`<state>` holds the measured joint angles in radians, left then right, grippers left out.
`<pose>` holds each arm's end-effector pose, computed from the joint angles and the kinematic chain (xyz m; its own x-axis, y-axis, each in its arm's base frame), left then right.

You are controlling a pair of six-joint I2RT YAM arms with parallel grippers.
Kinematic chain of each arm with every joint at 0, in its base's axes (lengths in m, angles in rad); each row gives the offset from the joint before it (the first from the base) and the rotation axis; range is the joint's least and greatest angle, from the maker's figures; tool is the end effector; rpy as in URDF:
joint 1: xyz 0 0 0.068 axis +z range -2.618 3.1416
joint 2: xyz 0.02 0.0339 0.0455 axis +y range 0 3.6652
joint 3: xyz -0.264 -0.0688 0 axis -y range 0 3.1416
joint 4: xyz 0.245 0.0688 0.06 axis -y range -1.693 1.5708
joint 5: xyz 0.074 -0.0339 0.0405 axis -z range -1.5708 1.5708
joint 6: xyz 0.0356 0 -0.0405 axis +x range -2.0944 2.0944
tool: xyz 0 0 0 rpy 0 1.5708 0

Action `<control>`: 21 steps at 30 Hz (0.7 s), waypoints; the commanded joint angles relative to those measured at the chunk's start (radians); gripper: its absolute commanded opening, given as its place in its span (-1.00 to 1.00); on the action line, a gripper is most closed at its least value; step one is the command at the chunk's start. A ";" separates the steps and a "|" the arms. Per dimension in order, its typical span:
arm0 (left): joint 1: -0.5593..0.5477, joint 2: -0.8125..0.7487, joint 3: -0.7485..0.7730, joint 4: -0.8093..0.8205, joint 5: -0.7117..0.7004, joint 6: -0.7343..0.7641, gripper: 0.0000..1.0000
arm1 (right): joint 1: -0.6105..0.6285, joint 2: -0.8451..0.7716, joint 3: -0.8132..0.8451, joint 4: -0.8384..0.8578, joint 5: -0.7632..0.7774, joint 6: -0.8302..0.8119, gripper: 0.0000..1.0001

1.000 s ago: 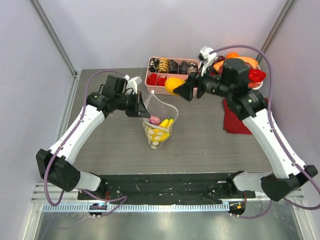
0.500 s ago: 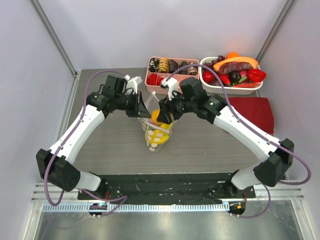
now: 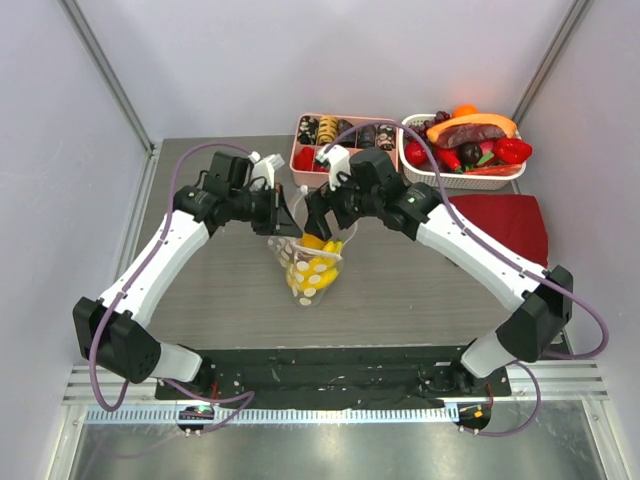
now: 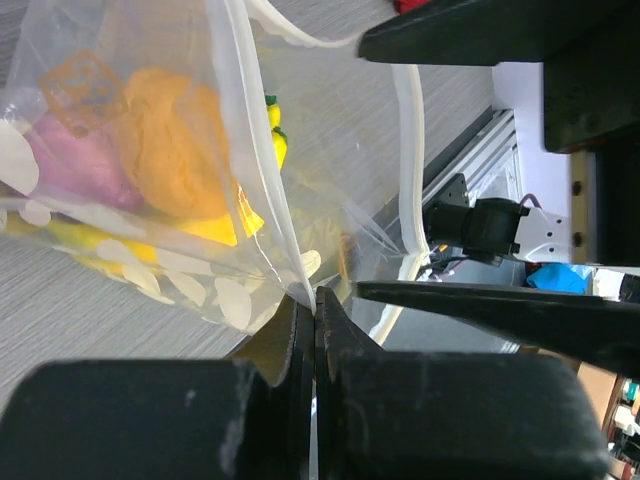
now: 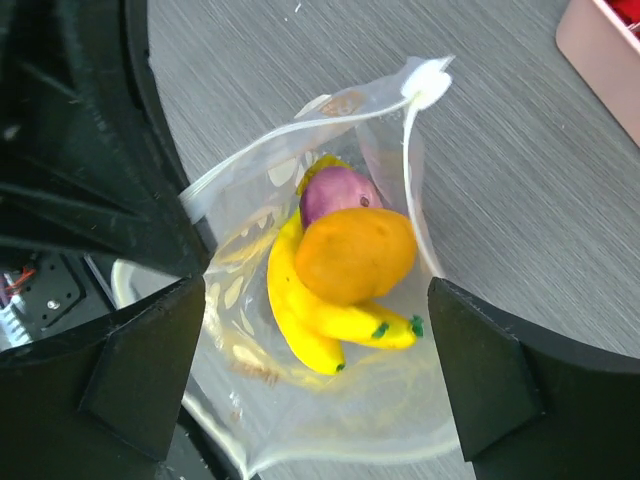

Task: Place the food in the zip-top bag and seal the zipper
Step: Place the fake vegetable in the zipper food storage bag.

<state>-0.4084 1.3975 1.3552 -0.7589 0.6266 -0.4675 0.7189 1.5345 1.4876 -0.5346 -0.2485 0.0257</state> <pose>0.2609 -0.1357 0.3493 -0.9021 -0.0074 -0.4314 0.3244 0.6475 -0.6895 0.2566 0.2362 0.3662 -0.4336 -0.3463 -0.8319 -0.7821 0.6032 0.1565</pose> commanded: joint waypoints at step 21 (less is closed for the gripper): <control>0.008 -0.029 -0.021 0.092 0.005 -0.037 -1.00 | -1.213 0.252 0.407 -0.194 -0.356 -0.095 0.95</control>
<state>-0.4049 1.3975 1.3346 -0.7223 0.6285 -0.4934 -0.4904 1.7294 1.7966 -0.7059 -0.6559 0.0048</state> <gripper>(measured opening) 0.018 0.980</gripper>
